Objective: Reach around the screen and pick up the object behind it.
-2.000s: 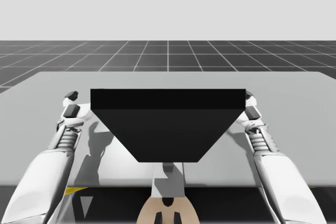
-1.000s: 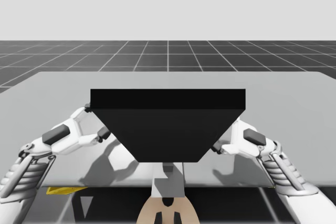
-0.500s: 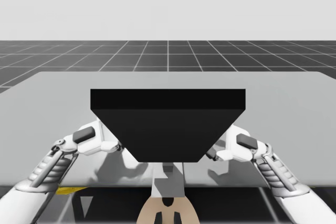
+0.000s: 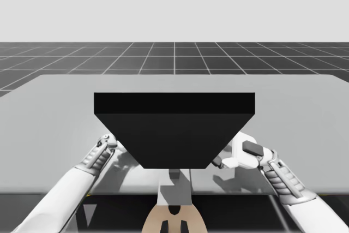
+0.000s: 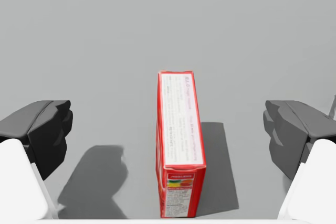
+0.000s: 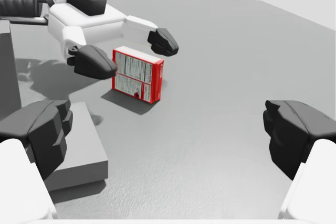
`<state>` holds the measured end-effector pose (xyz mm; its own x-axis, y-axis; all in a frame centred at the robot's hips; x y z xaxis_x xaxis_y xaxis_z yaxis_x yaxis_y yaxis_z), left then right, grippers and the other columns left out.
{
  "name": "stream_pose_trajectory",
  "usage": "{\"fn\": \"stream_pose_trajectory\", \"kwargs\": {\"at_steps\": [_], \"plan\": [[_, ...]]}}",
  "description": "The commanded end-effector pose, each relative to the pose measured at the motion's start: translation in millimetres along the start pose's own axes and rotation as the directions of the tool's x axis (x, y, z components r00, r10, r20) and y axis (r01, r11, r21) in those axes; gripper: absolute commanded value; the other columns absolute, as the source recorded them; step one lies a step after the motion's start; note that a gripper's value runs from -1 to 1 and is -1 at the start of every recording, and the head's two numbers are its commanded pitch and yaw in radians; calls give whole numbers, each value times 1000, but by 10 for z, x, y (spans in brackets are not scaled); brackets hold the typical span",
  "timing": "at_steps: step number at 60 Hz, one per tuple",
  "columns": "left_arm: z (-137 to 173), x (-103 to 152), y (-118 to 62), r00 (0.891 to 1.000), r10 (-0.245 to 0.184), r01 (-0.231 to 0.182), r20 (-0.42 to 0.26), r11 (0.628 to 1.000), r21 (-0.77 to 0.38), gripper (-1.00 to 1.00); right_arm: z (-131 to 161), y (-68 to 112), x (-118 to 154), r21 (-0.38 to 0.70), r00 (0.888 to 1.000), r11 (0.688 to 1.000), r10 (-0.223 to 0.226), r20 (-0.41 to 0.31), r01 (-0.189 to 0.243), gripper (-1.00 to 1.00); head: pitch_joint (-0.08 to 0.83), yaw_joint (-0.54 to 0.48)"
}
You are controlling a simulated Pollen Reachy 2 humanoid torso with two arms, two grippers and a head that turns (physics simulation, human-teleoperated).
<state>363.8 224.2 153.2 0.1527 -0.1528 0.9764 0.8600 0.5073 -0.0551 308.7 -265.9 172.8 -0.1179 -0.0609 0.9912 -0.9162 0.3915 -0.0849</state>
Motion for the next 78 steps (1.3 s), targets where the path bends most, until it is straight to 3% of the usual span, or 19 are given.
{"fn": "stream_pose_trajectory", "kwargs": {"at_steps": [1,14,15,17,18,19,20,37,46,63,78], "plan": [[-228,-117,-12,999,11,-11,-44,1000,0,-1000,14,-1,-17,1,1000,1000,6,1,-6,-1000,170,-13],[-271,-207,7,998,10,-7,-69,999,36,-1000,23,8,-22,4,1000,1000,10,2,-10,-1000,181,-11],[-271,-217,6,997,1,3,-74,999,43,-913,23,11,-20,4,1000,1000,11,4,-11,-1000,181,-11],[-263,-223,1,997,-6,10,-77,999,53,-472,22,12,-18,4,1000,1000,12,4,-12,-1000,181,-10],[-267,-225,2,997,0,4,-76,999,46,-40,22,13,-17,5,1000,1000,12,4,-12,-1000,181,-10],[-263,-235,-1,997,1,3,-83,999,41,875,22,16,-16,5,1000,1000,14,4,-14,-1000,182,-9],[-262,-243,-1,996,-3,7,-89,999,45,984,23,16,-15,5,1000,1000,14,4,-14,-1000,182,-9],[-104,-181,45,996,-9,17,-87,995,96,1000,34,25,0,1,1000,1000,22,6,-22,-1000,181,-9],[203,-85,146,997,-29,39,-66,986,164,1000,39,17,3,-6,1000,1000,24,8,-24,-1000,176,-14],[1066,123,444,997,-71,79,-35,939,336,1000,24,0,-13,-8,1000,1000,28,-2,-28,-1000,166,-15],[1465,382,527,993,-113,90,30,900,427,1000,2,-8,-23,-18,1000,999,31,-3,-31,-1000,161,-11]]}}
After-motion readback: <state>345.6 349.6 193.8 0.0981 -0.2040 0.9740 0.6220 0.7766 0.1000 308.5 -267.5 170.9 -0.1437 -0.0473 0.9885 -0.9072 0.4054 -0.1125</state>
